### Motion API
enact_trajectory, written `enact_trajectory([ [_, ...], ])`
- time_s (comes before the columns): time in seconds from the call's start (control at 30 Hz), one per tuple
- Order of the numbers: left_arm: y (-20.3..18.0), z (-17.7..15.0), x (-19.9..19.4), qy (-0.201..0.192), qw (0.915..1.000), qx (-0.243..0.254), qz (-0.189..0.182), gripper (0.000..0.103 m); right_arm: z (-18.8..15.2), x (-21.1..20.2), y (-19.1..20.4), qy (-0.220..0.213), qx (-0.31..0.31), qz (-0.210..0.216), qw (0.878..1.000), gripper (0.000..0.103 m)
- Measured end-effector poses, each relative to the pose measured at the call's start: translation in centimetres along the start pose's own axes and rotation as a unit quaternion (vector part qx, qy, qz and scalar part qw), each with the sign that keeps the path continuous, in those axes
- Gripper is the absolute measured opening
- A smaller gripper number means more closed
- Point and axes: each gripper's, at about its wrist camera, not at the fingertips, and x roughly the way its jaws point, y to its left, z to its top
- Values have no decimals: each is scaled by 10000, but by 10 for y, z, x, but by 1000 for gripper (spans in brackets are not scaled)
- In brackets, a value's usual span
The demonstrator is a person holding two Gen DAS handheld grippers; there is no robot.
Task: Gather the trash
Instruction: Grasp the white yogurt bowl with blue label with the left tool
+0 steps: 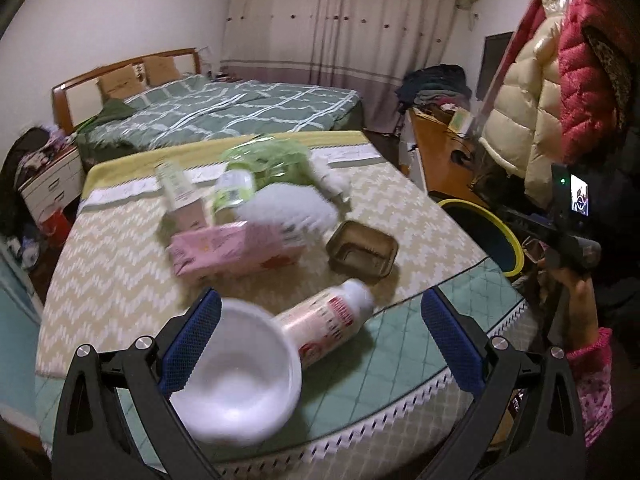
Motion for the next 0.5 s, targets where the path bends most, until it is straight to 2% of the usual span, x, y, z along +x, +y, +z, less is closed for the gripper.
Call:
enact_trajectory([
  [0.23,28,-46,-25,320,9984,65,463,99,-1,-4,0,-37,37,81,10000,84],
  [0.3,37,-58,-20,442,9968,36,659,98,-1,-5,1,-44,53,125,9999,84],
  [0.5,52,-69,10,554,9954,-175,767,91,-1,-12,9,-89,-25,195,9998,84],
])
